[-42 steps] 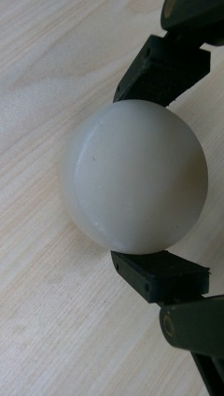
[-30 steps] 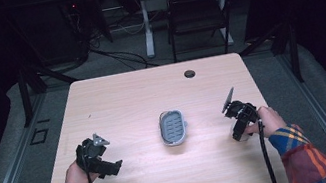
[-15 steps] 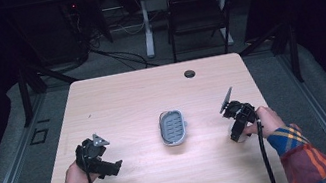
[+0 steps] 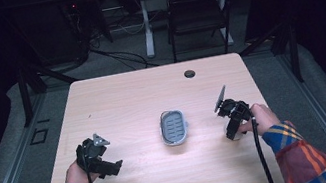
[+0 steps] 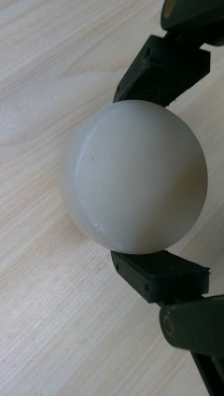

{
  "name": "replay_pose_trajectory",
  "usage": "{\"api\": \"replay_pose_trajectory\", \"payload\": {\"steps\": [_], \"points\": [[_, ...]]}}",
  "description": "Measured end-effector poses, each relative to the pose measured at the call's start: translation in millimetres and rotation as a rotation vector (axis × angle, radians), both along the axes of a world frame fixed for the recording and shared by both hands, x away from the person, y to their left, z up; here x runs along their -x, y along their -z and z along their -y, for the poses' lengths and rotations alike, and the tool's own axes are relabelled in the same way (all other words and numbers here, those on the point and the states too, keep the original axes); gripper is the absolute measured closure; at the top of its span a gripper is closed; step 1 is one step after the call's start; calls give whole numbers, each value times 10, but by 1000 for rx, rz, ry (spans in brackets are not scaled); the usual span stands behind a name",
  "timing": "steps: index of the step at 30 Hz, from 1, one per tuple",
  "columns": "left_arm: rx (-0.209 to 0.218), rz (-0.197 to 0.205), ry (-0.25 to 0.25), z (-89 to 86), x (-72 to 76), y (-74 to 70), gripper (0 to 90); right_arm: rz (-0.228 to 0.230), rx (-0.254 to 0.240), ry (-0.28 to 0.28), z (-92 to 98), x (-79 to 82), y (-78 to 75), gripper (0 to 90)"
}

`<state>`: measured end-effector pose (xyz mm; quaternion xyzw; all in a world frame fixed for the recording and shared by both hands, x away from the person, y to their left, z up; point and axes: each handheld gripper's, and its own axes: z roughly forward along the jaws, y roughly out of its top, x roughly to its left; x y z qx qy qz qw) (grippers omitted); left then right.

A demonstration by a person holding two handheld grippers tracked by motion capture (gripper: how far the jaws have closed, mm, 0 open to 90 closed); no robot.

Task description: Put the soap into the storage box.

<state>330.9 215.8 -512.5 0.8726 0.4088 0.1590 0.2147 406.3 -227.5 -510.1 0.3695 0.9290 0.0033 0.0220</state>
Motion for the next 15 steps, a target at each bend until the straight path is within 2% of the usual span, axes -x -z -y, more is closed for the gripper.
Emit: {"api": "replay_pose_trajectory", "payload": {"steps": [7,8,9,14,15], "points": [[0,-7,3,-1,-5,1,1,-5,-2,-9,-62,-26,-20,246],[-1,-7,4,-1,-5,1,1,-24,30,-38,-77,-55,-58,246],[-4,-3,1,2,-2,2,1,-3,-9,-11,-87,-35,-34,246],[1,-7,4,-2,-3,-1,1,9,-16,-18,-161,-49,-69,246],[1,-7,3,-3,-3,0,1,6,-4,-29,-170,-59,-86,246]]}}
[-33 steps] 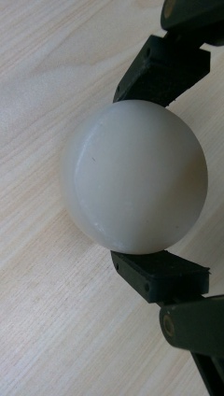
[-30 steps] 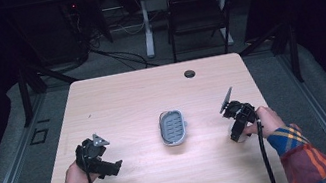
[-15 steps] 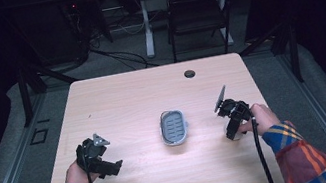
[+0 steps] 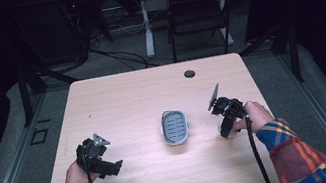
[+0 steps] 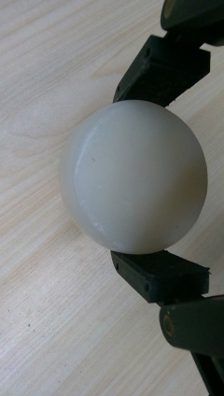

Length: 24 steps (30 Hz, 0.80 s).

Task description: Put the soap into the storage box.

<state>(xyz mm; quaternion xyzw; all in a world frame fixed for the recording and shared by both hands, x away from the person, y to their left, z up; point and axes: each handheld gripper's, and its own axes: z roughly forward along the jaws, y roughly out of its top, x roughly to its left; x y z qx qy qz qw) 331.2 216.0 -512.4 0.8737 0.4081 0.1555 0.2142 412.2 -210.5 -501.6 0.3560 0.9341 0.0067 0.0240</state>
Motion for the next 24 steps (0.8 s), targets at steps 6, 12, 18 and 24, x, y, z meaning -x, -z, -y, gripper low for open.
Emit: {"api": "replay_pose_trajectory", "payload": {"steps": [6,12,18,24], "points": [[-2,-2,-3,1,-4,5,1,8,-5,-5,-40,-13,-37,246],[-2,-5,-4,-8,-4,6,1,5,4,-19,-79,-35,-80,246],[-1,-3,-5,-3,0,5,1,2,4,-23,-122,-52,-83,246],[-4,-6,-1,3,-7,8,1,-4,8,-39,-207,-76,-108,246]]}}
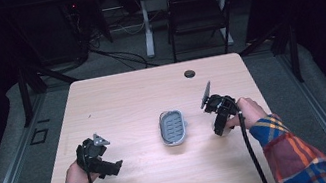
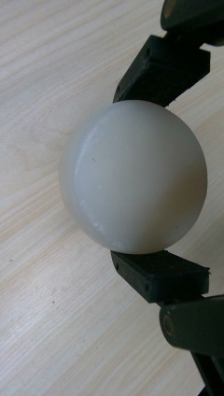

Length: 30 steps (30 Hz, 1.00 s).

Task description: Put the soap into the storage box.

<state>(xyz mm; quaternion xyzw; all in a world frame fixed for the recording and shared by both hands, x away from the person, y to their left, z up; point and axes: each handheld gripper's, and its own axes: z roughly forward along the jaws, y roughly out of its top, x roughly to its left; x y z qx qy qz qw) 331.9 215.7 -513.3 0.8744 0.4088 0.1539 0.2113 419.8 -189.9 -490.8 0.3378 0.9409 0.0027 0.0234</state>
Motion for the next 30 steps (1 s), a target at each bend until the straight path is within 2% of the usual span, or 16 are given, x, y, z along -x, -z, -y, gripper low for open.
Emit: {"api": "replay_pose_trajectory", "payload": {"steps": [11,30], "points": [[-2,-1,-1,-2,-2,3,1,5,8,-30,-139,-54,-89,247],[-1,-1,0,-2,-1,4,1,43,8,-78,-416,-152,-283,247]]}}
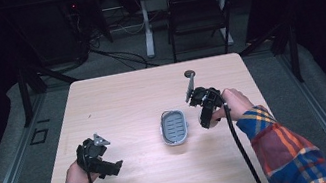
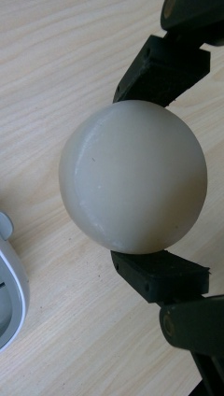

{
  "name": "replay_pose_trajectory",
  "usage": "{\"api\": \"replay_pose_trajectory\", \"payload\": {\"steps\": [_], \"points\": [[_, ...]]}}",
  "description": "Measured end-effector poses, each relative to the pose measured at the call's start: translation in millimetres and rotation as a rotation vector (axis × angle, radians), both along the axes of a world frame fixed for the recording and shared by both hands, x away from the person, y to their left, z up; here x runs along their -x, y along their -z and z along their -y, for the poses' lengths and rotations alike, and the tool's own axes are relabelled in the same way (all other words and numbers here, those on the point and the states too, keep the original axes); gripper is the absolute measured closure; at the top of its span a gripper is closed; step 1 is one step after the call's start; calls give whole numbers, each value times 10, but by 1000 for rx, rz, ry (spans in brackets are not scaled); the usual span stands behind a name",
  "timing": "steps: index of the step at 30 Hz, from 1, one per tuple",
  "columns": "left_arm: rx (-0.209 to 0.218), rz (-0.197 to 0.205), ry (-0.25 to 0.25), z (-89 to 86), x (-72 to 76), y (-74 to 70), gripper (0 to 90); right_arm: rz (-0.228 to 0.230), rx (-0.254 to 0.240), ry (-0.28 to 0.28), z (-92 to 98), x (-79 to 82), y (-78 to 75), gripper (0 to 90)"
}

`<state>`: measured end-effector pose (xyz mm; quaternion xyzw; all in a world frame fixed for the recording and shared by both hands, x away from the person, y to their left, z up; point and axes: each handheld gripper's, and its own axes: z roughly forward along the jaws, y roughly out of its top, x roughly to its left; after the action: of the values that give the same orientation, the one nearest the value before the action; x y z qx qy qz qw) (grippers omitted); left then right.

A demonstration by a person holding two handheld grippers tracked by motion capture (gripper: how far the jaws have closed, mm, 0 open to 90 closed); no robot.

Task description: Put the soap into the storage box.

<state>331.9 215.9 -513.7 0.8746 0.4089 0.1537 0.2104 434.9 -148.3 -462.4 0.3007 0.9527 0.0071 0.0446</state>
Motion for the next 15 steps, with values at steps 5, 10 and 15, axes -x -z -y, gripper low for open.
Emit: {"api": "replay_pose_trajectory", "payload": {"steps": [5,10,15], "points": [[0,-1,1,-1,0,0,1,1,5,-14,-57,-18,-24,246],[1,-1,1,0,0,0,1,2,13,-26,-124,-37,-49,246],[0,-1,1,1,-1,1,1,6,8,-31,-170,-44,-58,246]]}}
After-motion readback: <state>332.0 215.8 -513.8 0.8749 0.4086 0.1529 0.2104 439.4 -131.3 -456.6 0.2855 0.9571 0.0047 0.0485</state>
